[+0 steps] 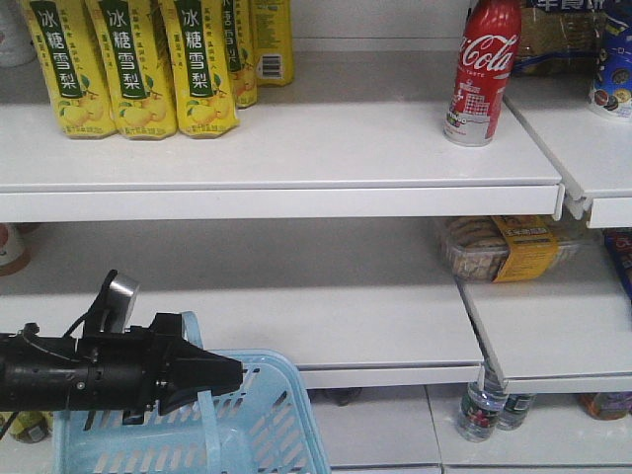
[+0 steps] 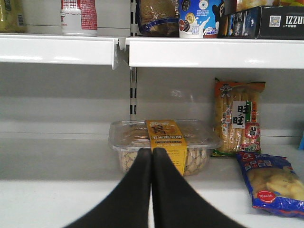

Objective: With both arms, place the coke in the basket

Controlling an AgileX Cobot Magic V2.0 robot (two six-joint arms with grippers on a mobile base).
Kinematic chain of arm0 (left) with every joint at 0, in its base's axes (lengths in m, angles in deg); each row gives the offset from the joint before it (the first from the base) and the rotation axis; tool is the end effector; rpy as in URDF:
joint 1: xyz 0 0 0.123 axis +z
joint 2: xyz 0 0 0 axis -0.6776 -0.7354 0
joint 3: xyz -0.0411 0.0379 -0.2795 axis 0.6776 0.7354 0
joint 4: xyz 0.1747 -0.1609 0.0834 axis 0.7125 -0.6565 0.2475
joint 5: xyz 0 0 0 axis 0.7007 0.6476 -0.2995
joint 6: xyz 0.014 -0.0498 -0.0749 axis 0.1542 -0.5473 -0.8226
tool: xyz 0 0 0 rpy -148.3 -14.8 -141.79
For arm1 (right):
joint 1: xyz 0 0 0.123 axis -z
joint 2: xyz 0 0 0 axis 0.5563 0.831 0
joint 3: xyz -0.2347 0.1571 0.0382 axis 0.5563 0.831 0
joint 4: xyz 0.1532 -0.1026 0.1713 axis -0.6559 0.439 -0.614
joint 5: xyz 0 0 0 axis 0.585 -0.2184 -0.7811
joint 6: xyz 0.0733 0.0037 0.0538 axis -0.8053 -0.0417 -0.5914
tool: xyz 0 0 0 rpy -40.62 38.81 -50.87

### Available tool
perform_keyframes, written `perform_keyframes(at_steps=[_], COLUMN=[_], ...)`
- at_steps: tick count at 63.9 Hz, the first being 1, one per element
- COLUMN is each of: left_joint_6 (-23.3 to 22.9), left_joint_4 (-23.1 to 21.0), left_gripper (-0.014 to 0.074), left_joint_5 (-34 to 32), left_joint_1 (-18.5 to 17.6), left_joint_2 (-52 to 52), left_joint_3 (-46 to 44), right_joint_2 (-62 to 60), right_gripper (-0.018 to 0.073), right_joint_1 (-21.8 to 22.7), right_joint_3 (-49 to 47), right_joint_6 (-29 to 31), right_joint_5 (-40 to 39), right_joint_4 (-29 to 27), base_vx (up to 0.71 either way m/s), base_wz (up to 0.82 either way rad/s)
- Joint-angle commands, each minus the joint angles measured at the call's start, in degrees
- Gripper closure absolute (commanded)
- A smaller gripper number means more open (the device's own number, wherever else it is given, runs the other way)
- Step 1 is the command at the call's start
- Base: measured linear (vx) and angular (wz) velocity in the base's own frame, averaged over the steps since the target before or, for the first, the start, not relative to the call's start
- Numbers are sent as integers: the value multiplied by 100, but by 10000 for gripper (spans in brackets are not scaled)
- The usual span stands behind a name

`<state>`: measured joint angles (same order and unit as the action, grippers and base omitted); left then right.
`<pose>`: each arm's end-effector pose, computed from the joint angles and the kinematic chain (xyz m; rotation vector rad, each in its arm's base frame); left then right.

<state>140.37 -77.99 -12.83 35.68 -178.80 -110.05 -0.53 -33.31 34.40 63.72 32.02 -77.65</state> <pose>0.2342 -0.1090 0.1824 -0.2433 2.4123 -1.6973 0.0568 -0.0008 0.1998 -0.0231 1.5500 -0.0424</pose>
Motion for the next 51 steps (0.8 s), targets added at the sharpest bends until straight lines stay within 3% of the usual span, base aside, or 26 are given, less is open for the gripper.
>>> perform_keyframes(at_steps=[1,51], left_joint_6=[12,12], left_joint_4=[-319,-319], left_gripper=[602,602], left_joint_5=[447,447], left_joint_1=[-38,-38], left_joint_2=[192,192], left_joint_3=[-136,-136], right_joint_2=[32,32], right_gripper=[569,569], right_joint_1=[-6,-6], right_joint_3=[47,47], right_joint_6=[31,31], right_joint_5=[-439,-439], right_joint_4=[28,28], base_vx=[2,2], base_wz=[0,0])
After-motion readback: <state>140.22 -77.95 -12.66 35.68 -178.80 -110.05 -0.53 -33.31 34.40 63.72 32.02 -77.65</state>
